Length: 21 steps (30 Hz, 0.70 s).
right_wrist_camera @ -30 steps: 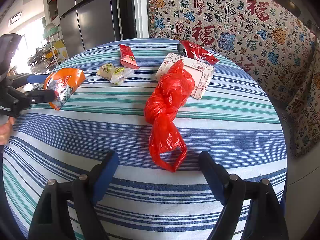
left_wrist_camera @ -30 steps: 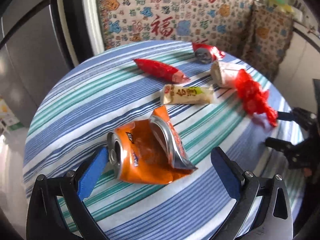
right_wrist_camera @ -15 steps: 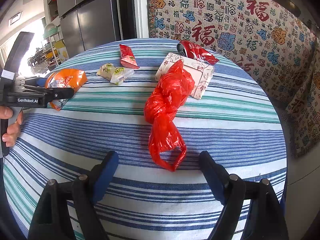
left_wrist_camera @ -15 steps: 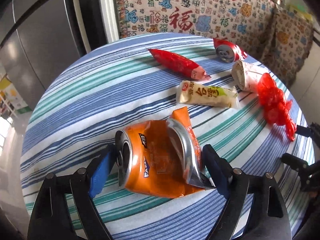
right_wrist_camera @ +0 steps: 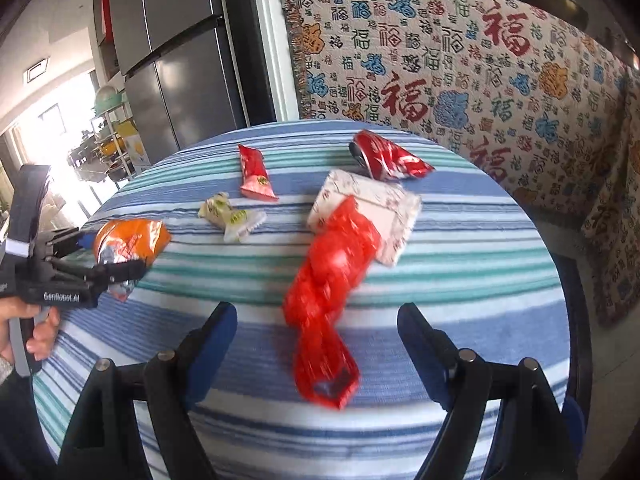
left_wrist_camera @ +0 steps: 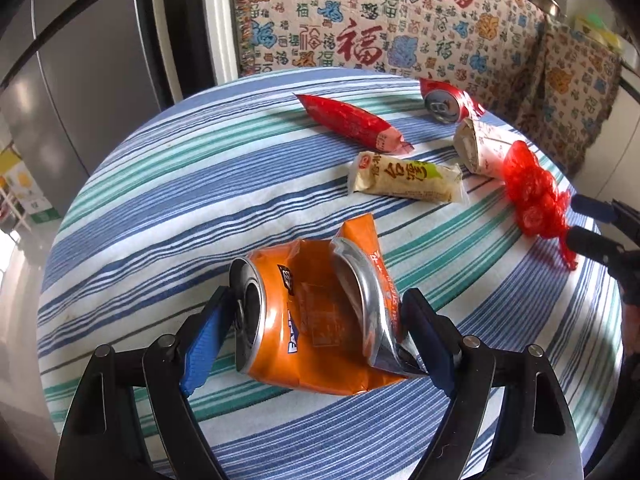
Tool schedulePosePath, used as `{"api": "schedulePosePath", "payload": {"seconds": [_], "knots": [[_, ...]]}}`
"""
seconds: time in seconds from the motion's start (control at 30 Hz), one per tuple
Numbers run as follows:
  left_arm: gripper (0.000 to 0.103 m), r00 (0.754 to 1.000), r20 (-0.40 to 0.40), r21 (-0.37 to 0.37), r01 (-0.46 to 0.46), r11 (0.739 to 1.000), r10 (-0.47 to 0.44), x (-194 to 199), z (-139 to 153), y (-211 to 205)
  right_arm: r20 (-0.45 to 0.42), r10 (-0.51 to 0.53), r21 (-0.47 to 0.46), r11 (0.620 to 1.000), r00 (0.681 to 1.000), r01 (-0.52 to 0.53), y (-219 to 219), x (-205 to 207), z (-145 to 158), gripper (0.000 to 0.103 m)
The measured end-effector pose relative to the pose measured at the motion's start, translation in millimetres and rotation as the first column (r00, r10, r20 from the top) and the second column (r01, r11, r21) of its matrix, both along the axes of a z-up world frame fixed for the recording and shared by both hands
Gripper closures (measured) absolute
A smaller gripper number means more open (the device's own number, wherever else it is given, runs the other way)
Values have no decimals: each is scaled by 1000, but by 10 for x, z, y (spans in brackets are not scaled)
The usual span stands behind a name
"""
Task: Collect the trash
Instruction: 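Lift the orange can with the left tool while the right tool grasps the red plastic bag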
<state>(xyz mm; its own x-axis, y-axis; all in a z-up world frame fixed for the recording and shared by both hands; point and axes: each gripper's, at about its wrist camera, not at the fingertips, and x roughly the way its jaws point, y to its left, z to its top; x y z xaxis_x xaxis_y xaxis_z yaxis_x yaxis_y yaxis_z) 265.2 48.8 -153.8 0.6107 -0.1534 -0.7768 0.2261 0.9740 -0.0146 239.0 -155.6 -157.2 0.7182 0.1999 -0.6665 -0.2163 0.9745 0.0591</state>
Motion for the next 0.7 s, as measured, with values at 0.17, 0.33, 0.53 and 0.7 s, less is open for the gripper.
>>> {"api": "schedulePosePath", "payload": {"seconds": [0.17, 0.33, 0.53, 0.7], "knots": [[18, 1000, -1, -36, -27, 999, 27, 35, 18, 3, -109, -60, 30, 998, 992, 64, -14, 299, -50, 75], [18, 999, 38, -45, -8, 999, 10, -11, 111, -75, -57, -50, 70, 996, 997, 54, -76, 63, 138, 75], [18, 996, 86, -116, 11, 993, -1, -95, 263, -112, -21, -49, 69, 996, 999, 50, -206, -216, 222, 75], [18, 992, 123, -132, 57, 990, -41, -192, 365, -227, 15, -59, 58, 997, 998, 58, -326, -339, 295, 75]]}}
